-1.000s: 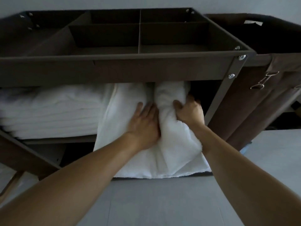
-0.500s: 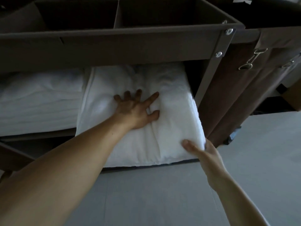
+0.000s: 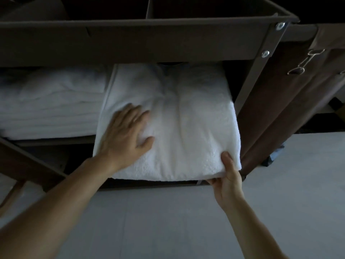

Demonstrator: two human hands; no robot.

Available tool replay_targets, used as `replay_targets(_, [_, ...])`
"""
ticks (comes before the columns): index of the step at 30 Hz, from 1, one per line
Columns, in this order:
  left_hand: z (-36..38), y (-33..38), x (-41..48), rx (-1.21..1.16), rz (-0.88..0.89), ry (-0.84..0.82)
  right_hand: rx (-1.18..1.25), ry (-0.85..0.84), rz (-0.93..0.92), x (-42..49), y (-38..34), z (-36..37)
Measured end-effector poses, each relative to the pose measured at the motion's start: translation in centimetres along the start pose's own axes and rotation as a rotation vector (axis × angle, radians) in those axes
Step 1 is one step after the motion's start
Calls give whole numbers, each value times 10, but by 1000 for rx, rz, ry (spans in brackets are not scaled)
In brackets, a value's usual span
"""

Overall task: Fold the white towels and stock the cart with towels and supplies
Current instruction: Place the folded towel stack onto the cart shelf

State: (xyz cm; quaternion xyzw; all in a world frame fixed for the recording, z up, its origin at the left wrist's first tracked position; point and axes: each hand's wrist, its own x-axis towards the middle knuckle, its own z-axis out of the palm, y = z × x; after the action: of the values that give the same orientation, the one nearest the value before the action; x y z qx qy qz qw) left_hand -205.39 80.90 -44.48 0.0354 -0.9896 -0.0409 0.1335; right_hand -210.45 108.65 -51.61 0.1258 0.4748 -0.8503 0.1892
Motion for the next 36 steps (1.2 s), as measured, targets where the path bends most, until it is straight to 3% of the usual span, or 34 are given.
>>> replay_targets(3, [18,-23,-80,-328,-359,234,-50,76,-41,-2,1,9])
replay_targets(7, [54,-24,-105,-1228,-999,258,-30,119,-68,-6,2,15])
replay_targets(9, [71,-16,-100,-1620,-1203,255,-23,129,-62,-8,0,16])
replay_targets(11, [86,-7,-94,-1902,-1241,176,-23,119,-51,-10,-1,17])
replay_targets(13, [89,1,-88,-2089,-1164,142,-13,99,-34,-11,-2,16])
replay_targets(17, [83,4,-85,-2222,-1094,197,6,93,-1,-13,-3,17])
replay_targets(22, [63,18,-83,-2036,-1113,399,-54,151,-49,-16,-9,23])
replay_targets(24, [40,35,-75,-1797,-1112,554,-124,197,-109,-21,-12,32])
replay_targets(26, [11,54,-61,-1467,-998,633,-243,220,-186,-27,-16,46])
replay_targets(30, [-30,81,-31,-918,-743,503,-486,225,-332,-35,-29,73])
replay_targets(33, [-37,83,-14,-753,-553,452,-613,191,-395,-32,-33,86])
replay_targets(36, [-34,72,6,-687,-489,396,-664,183,-401,-19,-34,96])
